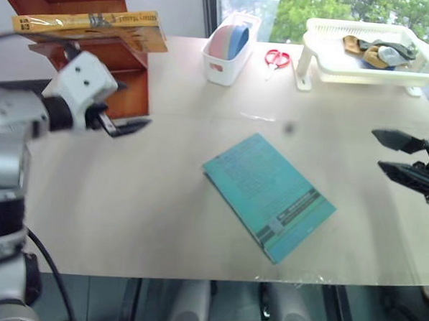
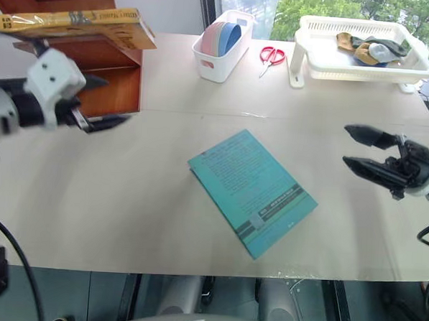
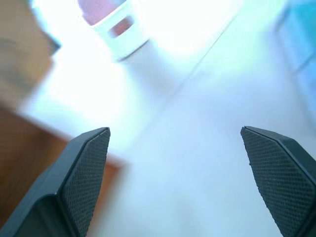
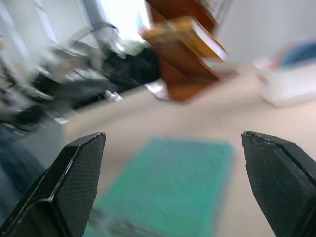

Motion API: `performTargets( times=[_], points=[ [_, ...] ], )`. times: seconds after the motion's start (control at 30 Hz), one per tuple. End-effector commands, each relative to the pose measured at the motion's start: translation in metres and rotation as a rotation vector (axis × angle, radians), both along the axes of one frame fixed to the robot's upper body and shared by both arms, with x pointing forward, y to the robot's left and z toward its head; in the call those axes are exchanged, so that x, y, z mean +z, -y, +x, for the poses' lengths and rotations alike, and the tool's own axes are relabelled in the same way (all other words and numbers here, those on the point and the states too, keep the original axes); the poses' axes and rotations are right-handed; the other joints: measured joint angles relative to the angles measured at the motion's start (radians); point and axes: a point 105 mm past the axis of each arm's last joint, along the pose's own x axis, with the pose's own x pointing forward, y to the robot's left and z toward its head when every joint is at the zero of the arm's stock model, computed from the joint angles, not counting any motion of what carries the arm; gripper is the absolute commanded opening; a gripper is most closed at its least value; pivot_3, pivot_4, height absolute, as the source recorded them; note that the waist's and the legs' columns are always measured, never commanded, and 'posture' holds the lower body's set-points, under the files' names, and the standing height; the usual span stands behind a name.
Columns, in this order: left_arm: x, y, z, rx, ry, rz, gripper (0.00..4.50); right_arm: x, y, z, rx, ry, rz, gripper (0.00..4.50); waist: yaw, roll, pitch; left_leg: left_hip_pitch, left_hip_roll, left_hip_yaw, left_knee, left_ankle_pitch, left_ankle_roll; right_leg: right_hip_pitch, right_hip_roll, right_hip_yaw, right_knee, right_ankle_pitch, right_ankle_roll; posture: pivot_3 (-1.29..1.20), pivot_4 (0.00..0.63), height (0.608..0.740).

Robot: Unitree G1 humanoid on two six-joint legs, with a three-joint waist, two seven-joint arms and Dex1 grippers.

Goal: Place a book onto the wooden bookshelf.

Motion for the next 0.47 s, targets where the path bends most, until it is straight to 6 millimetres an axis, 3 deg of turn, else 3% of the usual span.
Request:
performTargets(
  times=[0.03,0.07,0.1,0.17,0.33,0.47],
  points=[
    [-0.026,-0.015,-0.013,0.132,0.022,-0.075,4.44,-0.024,0.012,-0.004,-0.094,0.016,-0.111,4.50,-0.001,0.002,-0.002,0.000,0.000,0.000,0.001,0.000,-0.001,0.000,0.002,0.000,0.001,0.000,0.000,0.00,0.150,0.740],
    [-0.048,-0.019,-0.015,0.192,-0.034,-0.073,4.44,-0.032,0.015,-0.006,-0.116,0.003,-0.134,4.50,-0.002,0.002,-0.003,0.003,0.000,0.001,0.000,0.001,-0.001,0.002,0.002,0.002,0.000,0.000,0.000,0.00,0.150,0.740],
    [-0.061,-0.021,-0.018,0.227,-0.066,-0.071,4.44,-0.037,0.017,-0.007,-0.128,-0.003,-0.148,4.50,-0.003,0.002,-0.003,0.013,0.001,0.003,-0.001,0.000,-0.001,0.010,0.001,0.004,-0.001,0.000,-0.001,0.00,0.150,0.740],
    [-0.083,-0.015,-0.026,0.255,-0.109,-0.104,4.44,-0.049,0.021,-0.012,-0.151,-0.031,-0.178,4.50,-0.005,0.003,-0.003,0.018,0.002,0.003,-0.005,0.000,-0.001,0.016,0.002,0.004,-0.006,0.000,-0.001,0.00,0.150,0.740],
    [-0.092,-0.007,-0.035,0.264,-0.113,-0.200,4.44,-0.058,0.026,-0.018,-0.191,-0.051,-0.180,4.50,0.006,0.000,-0.003,0.030,0.004,0.002,-0.004,0.000,-0.001,0.032,0.002,0.003,-0.014,0.001,0.000,0.00,0.150,0.740],
    [-0.098,-0.001,-0.042,0.183,-0.143,-0.179,4.44,-0.066,0.029,-0.018,-0.215,-0.056,-0.219,4.50,0.008,0.001,-0.005,0.031,0.004,0.003,-0.006,-0.001,-0.003,0.032,0.000,0.003,-0.014,0.000,-0.004,0.00,0.150,0.740]
  ],
)
